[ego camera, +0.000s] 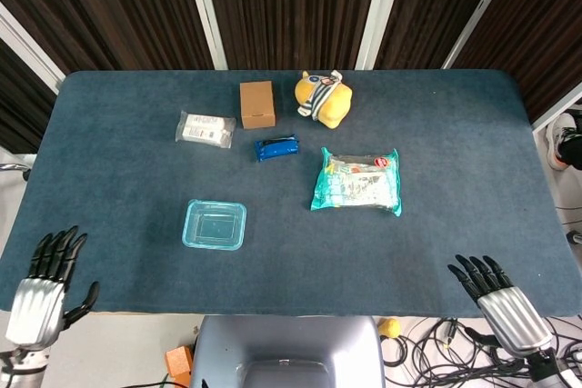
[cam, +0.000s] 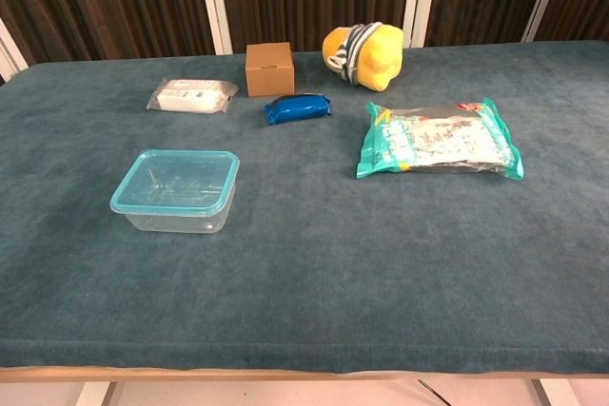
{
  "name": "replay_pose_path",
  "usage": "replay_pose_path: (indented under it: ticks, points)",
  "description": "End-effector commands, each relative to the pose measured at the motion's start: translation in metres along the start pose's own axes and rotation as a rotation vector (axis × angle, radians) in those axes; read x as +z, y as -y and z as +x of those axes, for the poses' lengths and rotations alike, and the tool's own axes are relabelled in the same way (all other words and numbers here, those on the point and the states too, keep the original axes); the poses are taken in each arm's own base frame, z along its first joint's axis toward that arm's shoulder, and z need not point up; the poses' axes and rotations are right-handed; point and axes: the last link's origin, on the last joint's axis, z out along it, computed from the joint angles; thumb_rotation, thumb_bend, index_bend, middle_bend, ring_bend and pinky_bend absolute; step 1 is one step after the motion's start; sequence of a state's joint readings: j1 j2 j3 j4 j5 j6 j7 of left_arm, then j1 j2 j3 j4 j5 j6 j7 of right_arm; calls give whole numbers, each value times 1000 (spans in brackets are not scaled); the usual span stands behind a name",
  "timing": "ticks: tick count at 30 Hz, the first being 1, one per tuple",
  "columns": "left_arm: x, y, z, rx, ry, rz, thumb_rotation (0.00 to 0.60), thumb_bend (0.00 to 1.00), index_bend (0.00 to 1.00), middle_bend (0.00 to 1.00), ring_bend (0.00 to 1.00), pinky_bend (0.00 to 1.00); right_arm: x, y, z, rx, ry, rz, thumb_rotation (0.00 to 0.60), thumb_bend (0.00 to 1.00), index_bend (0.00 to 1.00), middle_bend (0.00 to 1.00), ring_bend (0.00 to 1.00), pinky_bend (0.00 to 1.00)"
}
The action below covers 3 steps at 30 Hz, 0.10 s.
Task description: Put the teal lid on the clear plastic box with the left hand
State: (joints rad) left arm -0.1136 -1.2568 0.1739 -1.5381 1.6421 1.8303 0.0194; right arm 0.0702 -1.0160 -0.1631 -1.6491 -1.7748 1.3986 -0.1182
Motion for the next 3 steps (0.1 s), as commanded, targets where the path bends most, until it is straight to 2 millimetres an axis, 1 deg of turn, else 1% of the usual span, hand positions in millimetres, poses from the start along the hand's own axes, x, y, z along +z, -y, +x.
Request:
replay_pose_path:
  ticks: [1,3]
  points:
    - [-29,19,-5,-17,82,27,600,372,0,0,0,0,-2,0,0,4,-15,-14,600,26,0,0,0,0]
    - [-28,20,-8,-6,111,29,600,372,0,0,0,0,-3,-1,1,6,-24,-24,600,26,0,0,0,0]
